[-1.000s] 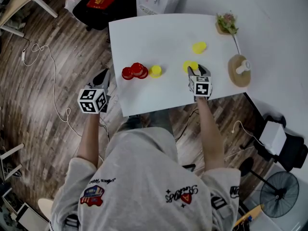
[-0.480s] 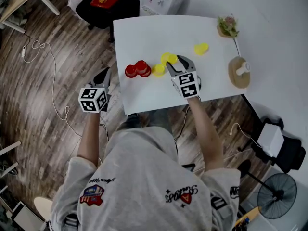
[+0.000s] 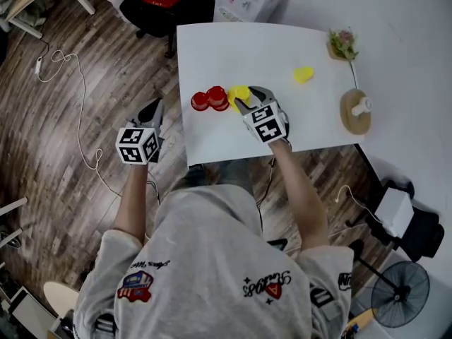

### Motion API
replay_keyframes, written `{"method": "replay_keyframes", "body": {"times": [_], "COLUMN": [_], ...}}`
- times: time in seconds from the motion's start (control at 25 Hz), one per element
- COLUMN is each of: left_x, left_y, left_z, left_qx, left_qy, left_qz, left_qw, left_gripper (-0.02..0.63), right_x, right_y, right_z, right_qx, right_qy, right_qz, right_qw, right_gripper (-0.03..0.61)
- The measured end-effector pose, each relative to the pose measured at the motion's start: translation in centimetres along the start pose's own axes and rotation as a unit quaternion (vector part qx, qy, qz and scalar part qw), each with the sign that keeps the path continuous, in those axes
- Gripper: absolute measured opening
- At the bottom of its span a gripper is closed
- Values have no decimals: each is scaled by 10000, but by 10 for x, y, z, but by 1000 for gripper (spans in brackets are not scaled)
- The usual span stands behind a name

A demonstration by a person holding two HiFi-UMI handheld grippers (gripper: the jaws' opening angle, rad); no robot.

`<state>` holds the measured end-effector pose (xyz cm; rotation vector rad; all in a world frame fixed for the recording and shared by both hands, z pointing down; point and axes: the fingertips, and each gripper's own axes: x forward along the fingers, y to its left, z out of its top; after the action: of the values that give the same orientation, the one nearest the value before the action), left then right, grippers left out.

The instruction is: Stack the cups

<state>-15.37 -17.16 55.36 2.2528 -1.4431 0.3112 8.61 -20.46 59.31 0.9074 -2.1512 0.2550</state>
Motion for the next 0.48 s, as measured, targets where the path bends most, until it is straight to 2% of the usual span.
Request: {"method": "replay_keyframes", "body": {"times": [0.48], "left_x": [-16], "left_y": [20], "left_z": [-11], "left_qx": [-201], "left_qy": [-22], "left_qz": [180], "left_qw": [9996], "left_gripper": [6], "right_x": [16], "right_y": [5], "right_z": [-11], "right_qx": [53], "right_qy": [483], "right_qz": [-44], "right_qw": [9988], "right_gripper": [213]}}
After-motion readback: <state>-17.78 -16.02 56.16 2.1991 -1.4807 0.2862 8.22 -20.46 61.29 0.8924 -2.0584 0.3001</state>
